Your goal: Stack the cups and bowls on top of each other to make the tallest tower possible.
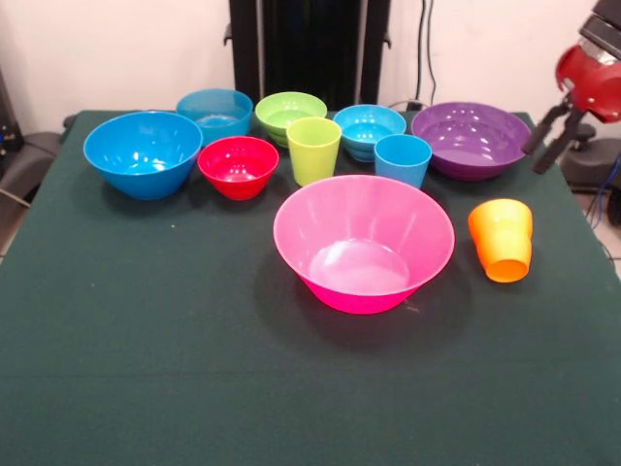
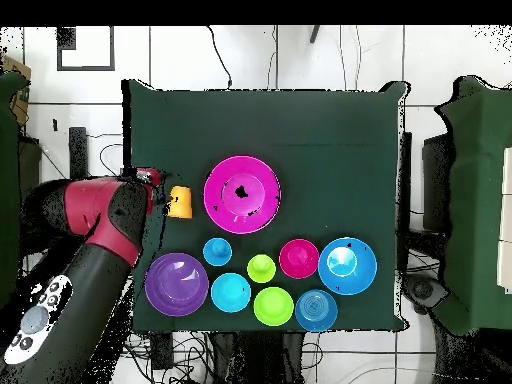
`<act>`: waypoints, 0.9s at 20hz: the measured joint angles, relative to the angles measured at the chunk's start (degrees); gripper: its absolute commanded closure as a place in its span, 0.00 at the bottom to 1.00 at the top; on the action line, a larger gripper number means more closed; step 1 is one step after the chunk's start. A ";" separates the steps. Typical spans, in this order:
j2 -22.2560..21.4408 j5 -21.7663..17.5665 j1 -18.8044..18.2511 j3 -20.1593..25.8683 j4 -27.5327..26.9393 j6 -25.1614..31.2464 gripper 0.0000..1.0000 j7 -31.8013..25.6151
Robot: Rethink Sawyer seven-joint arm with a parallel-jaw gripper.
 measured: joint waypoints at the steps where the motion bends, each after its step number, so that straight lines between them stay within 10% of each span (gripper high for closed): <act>1: -0.31 -0.57 -0.02 0.30 0.58 0.01 0.00 0.00; 18: 0.58 -5.60 -0.03 3.78 4.31 -2.71 0.00 0.00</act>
